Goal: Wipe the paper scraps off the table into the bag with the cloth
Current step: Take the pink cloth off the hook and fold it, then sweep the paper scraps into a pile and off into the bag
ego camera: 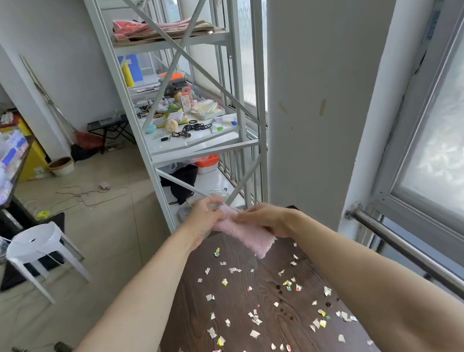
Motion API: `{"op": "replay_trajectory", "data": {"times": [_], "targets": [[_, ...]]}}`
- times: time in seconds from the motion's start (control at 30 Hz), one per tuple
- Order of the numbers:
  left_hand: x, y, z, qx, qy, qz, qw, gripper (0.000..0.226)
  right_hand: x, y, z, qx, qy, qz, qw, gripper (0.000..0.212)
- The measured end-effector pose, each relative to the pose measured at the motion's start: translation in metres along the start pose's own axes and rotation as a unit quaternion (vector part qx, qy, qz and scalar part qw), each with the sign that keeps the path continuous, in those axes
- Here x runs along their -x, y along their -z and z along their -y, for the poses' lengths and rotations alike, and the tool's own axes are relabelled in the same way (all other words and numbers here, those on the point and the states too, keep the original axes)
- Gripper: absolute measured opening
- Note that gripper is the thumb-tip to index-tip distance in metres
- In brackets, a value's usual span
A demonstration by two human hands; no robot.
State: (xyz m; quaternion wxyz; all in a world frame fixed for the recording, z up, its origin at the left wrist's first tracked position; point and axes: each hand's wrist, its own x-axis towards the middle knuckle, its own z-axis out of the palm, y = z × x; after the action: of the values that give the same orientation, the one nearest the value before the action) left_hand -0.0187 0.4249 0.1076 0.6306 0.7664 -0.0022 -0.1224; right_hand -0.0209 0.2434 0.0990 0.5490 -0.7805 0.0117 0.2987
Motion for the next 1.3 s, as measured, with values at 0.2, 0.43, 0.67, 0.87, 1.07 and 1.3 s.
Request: {"op": "replay_trajectory", "data": {"times": [0.2,0.43,0.67,0.87,1.07,1.3], "targets": [[-0.016,-0.024,0.052,-0.058,-0.010,-0.039,0.998,0.033,-0.015,-0.019,-0.044,-0.041,-0.009,-0.050,0.998,0.031],[-0.036,-0.045,0.128,-0.028,0.084,-0.066,0.994,0.024,-0.052,-0.010,-0.117,-0.086,-0.064,-0.148,0.983,0.036],[-0.049,-0.054,0.197,-0.155,0.111,-0.065,0.979,0.020,-0.090,0.006,-0.169,-0.073,-0.093,-0.201,0.972,0.022],[-0.051,-0.065,0.225,-0.337,0.037,-0.043,0.940,0.030,-0.111,0.035,-0.187,-0.018,-0.113,-0.261,0.959,0.025],[-0.045,-0.078,0.239,-0.444,-0.082,0.007,0.892,0.034,-0.132,0.087,-0.188,0.100,-0.089,-0.374,0.918,0.029],[-0.039,-0.079,0.268,-0.439,-0.135,-0.031,0.888,0.035,-0.150,0.124,-0.219,0.362,-0.078,-0.454,0.811,0.036]]}}
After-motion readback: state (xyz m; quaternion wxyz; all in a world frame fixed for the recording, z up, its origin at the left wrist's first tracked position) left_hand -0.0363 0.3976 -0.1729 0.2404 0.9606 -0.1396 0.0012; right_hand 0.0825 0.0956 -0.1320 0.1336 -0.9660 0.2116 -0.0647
